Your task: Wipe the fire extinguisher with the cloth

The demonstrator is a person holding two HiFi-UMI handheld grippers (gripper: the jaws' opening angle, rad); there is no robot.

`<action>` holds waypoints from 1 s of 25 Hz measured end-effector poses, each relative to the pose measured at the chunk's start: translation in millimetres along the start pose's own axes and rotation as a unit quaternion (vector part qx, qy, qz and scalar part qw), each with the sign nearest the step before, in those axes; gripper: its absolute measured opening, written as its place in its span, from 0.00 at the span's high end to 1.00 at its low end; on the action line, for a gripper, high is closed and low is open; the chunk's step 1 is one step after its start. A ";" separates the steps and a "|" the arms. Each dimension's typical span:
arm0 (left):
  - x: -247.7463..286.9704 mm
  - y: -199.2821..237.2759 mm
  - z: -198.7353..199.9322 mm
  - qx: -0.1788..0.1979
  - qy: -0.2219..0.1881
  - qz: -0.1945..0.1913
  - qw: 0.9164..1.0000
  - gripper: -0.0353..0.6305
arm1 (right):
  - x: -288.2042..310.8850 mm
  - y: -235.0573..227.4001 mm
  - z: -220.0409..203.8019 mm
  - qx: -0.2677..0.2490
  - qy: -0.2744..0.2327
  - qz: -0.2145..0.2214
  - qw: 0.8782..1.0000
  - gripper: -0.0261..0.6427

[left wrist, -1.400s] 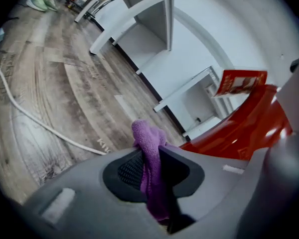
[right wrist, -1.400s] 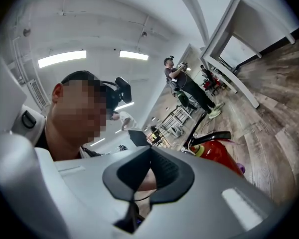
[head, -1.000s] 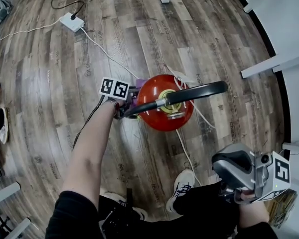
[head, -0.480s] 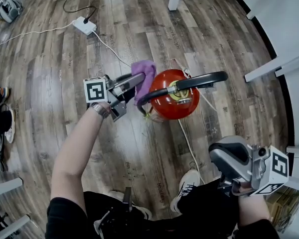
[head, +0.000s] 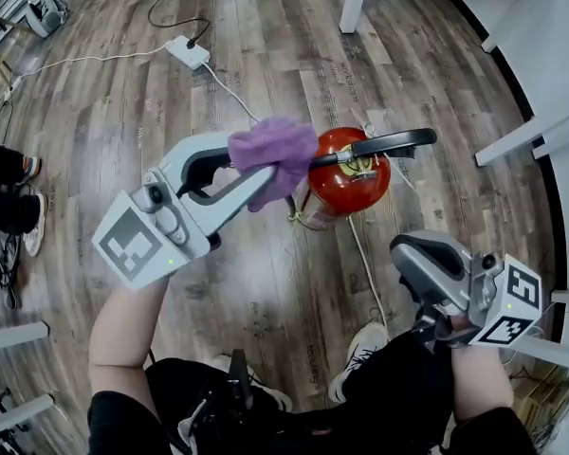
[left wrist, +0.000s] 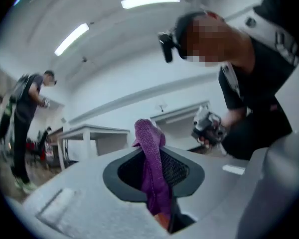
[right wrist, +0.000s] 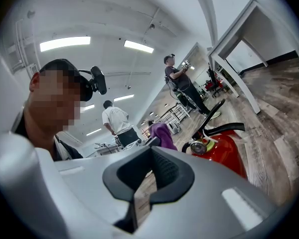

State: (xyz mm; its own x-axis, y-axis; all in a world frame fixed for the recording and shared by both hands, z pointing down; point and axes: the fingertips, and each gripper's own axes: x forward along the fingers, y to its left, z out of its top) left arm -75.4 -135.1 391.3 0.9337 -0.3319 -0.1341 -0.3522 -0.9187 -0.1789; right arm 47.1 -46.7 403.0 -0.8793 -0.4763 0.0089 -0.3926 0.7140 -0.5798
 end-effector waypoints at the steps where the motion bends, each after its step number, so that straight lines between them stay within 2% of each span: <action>1: 3.5 -9.8 -6.0 0.061 0.037 0.007 0.997 0.84 | 0.6 0.5 -0.4 0.003 0.000 0.001 1.000 0.96; 2: 6.5 -19.1 -15.9 0.114 0.074 0.012 0.991 0.84 | 1.1 1.8 -0.8 0.004 0.000 0.001 1.000 0.96; 4: 12.6 -37.4 -39.3 0.199 0.133 0.009 0.971 0.84 | 1.1 5.9 -0.8 0.005 0.001 0.003 1.000 0.96; 6: 18.3 -51.9 -66.2 0.242 0.169 -0.002 0.955 0.85 | -0.8 10.3 0.8 0.001 0.000 0.005 1.000 0.96; 7: 19.6 -57.4 -79.6 0.244 0.180 -0.006 0.953 0.85 | -2.3 11.5 1.7 -0.001 -0.001 0.006 1.000 0.96; 9: 18.2 -66.1 -102.2 0.225 0.191 -0.012 0.955 0.85 | -5.3 11.8 2.8 -0.002 -0.001 0.005 1.000 0.96; 12: 9.7 -73.6 -138.8 0.175 0.211 -0.019 0.962 0.85 | -5.7 9.7 3.5 0.003 -0.003 0.004 1.000 0.96; 16: -0.1 -87.9 -213.9 0.123 0.268 -0.046 0.954 0.85 | -1.4 7.4 2.9 0.009 -0.001 0.007 1.000 0.96; 18: -2.7 -98.1 -255.5 0.106 0.300 -0.065 0.946 0.85 | 0.4 5.9 2.3 0.010 0.000 0.008 1.000 0.96; 19: -5.0 -103.7 -277.5 0.100 0.320 -0.077 0.939 0.85 | 1.0 5.1 1.8 0.011 0.001 0.007 1.000 0.96; 23: -20.3 -129.0 -365.1 0.064 0.412 -0.125 0.900 0.85 | 0.9 4.9 0.7 0.016 0.005 0.008 1.000 0.96; 24: -22.5 -134.6 -381.1 0.045 0.427 -0.128 0.894 0.85 | 0.2 5.5 0.8 0.016 0.005 0.008 1.000 0.96; 25: -23.5 -138.7 -392.2 0.019 0.435 -0.123 0.892 0.85 | -0.8 6.4 1.0 0.016 0.004 0.009 1.000 0.96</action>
State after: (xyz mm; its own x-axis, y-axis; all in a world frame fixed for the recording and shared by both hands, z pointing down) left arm -23.4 -83.9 801.5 0.6733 -0.1767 0.7180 -0.1165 -0.9842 -0.1330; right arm 45.6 -42.2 398.5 -0.8882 -0.4594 0.0055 -0.3687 0.7056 -0.6051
